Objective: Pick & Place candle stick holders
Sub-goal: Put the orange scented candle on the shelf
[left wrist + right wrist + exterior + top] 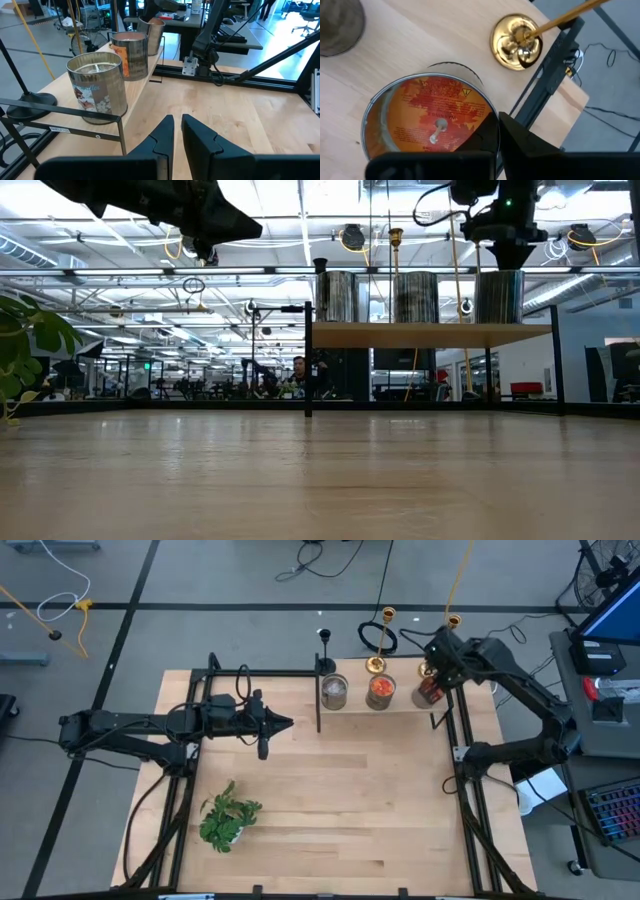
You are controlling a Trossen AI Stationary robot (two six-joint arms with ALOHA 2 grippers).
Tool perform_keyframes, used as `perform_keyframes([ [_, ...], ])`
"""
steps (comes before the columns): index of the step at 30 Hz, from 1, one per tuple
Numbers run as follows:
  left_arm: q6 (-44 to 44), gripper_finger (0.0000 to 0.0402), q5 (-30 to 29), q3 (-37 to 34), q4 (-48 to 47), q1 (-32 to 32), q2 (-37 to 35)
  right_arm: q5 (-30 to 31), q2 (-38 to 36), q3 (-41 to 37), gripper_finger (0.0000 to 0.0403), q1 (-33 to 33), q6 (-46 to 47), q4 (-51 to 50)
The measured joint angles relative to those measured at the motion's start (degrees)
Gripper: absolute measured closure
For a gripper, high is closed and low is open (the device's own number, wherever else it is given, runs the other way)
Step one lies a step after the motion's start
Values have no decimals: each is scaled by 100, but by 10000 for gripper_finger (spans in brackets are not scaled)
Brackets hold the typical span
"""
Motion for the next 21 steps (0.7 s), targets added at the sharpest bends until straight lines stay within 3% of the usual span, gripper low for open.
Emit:
perform_keyframes([
  [21,-87,362,2,0,-2,0,0,19,2,-9,383,-299,754,-51],
])
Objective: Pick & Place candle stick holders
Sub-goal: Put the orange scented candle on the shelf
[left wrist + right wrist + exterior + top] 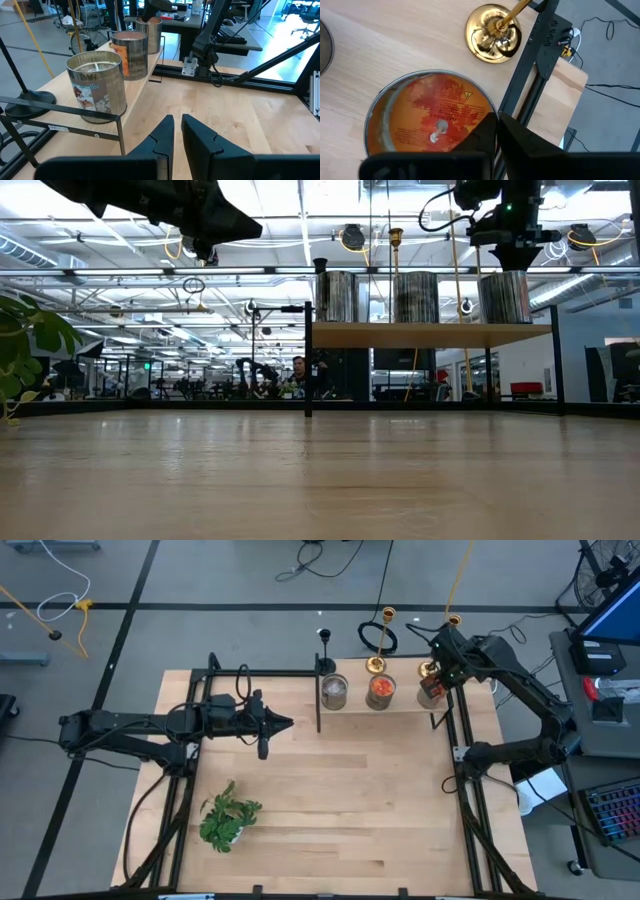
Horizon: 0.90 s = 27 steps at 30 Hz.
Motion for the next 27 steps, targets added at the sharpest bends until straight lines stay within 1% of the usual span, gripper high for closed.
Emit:
perform_keyframes([
  [6,-63,362,0,0,0,0,0,4,-7,-275,367,0,-14,245],
  [9,-83,362,0,0,0,0,0,66,-26,-467,355,4,-283,491],
  [15,-206,362,0,0,1,2,0,309,-104,-513,334,6,-605,712],
  [22,-296,362,-1,0,11,0,0,237,-375,-520,319,6,-667,667],
  [27,-339,362,0,0,11,2,0,-247,-598,-520,312,6,-672,673],
])
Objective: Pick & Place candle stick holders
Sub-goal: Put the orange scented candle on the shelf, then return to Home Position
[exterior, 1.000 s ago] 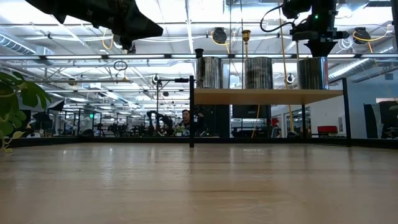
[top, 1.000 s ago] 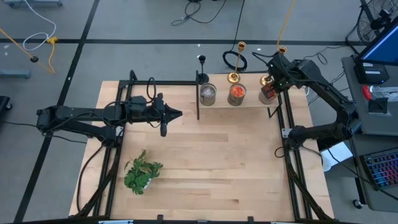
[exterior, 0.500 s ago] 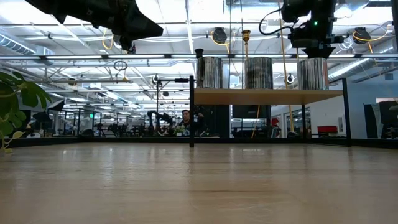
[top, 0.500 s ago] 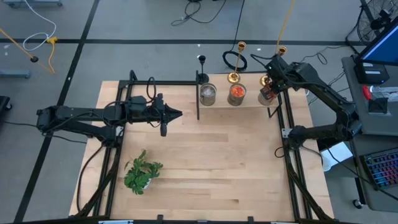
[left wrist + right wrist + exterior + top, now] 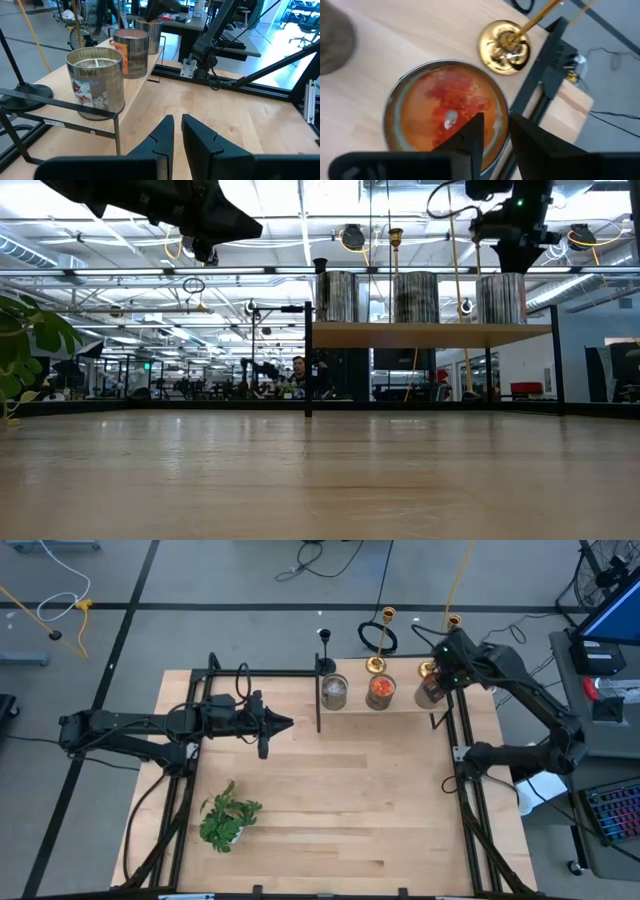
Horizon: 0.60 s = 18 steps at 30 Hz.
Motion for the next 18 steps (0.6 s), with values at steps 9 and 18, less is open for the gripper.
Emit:
perform_keyframes([
  [9,123,362,-2,0,153,0,-97,-72,-729,0,309,112,-246,55],
  [18,497,362,-3,0,-408,0,-1212,-925,-1787,2,326,382,103,190],
])
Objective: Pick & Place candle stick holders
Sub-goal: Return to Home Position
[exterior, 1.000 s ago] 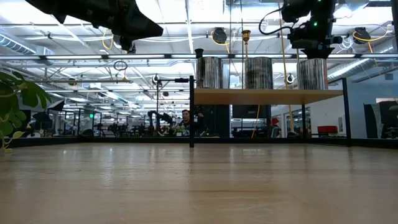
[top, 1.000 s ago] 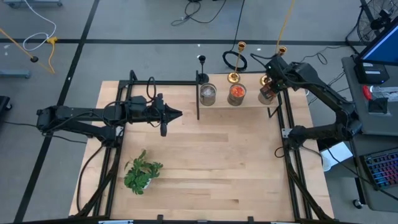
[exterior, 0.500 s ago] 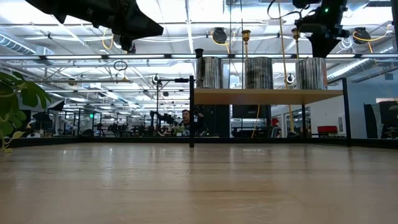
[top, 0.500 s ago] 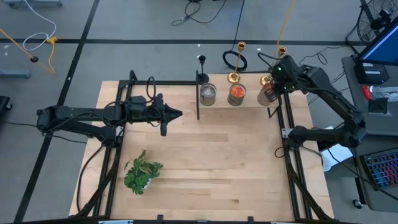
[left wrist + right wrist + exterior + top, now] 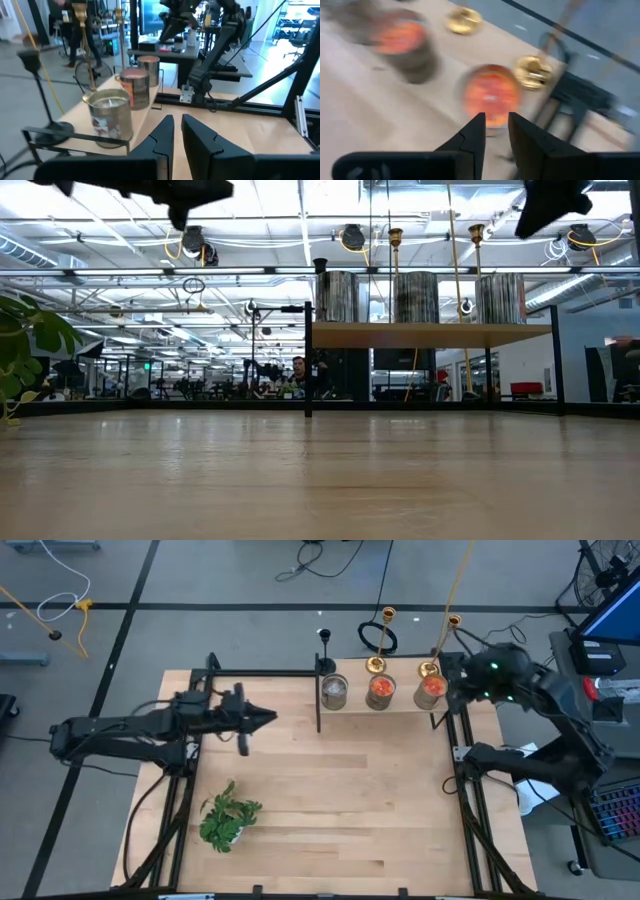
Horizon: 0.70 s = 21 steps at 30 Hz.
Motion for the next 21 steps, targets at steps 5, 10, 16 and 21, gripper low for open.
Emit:
perform_keyframes([
  [5,338,362,-2,0,-678,-1,-750,-1334,-642,-227,345,303,-409,570],
  [10,405,362,-127,0,-1214,-2,-1304,-2578,-1478,-1386,367,543,-346,2144],
  [16,309,362,-468,-474,-764,-1,-1612,-3684,-2194,-3366,392,877,543,5097],
  [21,191,362,-654,-1265,254,11,-1610,-4032,-2327,-4630,400,1399,966,7275],
])
